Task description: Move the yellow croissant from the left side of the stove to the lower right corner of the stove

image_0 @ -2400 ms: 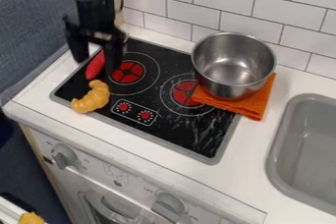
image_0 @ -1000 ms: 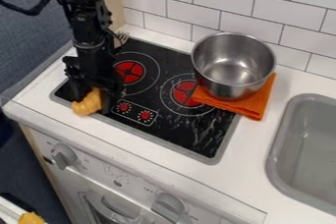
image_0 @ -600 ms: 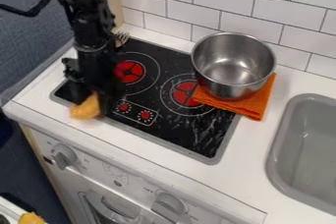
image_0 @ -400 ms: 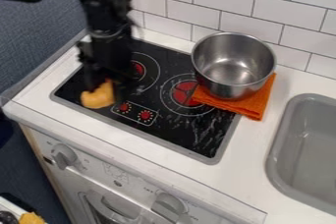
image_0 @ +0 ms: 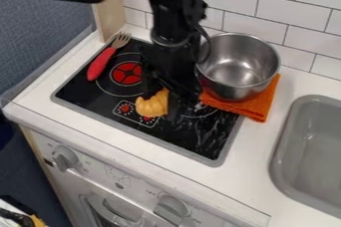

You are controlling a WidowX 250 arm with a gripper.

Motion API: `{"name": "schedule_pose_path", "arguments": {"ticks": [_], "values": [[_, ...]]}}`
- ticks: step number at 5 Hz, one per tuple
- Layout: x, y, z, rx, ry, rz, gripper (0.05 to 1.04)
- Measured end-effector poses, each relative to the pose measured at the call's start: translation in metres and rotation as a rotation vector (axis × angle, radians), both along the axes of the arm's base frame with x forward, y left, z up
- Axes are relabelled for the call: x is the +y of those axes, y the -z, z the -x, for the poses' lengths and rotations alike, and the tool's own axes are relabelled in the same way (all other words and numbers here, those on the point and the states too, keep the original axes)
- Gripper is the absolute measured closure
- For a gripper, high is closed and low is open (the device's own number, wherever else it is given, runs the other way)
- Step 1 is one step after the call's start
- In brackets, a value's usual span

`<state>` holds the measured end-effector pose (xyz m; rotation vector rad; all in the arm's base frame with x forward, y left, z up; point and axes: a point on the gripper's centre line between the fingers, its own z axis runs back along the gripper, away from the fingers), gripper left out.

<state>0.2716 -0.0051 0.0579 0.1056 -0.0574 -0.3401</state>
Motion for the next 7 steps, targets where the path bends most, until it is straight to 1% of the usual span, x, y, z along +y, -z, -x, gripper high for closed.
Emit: {"name": "schedule_pose_path", "arguments": {"ticks": [1, 2, 3, 4, 5, 6, 7], "values": [[-0.023, 0.02, 0.001, 0.058, 0.074, -0.001, 0.43], [-0.029, 0.037, 0.0, 0.103, 0.102, 0.001, 0.43], [-0.034, 0.044, -0.004, 0.108, 0.134, 0.001, 0.383], [-0.035, 0.046, -0.004, 0.117, 0.149, -0.001, 0.113], [-0.035, 0.046, -0.004, 0.115, 0.147, -0.001, 0.076], [-0.038, 0.022, -0.003, 0.057, 0.128, 0.03, 0.081], [-0.019, -0.025, 0.001, -0.052, 0.012, 0.07, 0.083]]}}
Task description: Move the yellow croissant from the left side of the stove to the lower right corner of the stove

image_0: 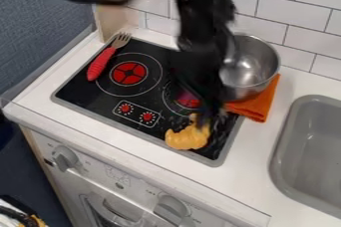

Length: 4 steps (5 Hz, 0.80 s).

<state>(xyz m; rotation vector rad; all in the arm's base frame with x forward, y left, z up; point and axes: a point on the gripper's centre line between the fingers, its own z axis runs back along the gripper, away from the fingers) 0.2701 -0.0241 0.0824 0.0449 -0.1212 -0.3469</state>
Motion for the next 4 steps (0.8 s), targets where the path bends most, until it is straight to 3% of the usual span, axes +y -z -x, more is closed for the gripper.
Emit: {"name": "schedule_pose_path", "arguments": {"ticks": [1, 2, 4], "values": [[0.016, -0.021, 0.007, -0.029, -0.126, 0.004, 0.083], [0.027, -0.02, 0.008, -0.019, -0.187, 0.012, 0.083], [0.028, -0.02, 0.008, -0.019, -0.191, 0.012, 0.083]]}}
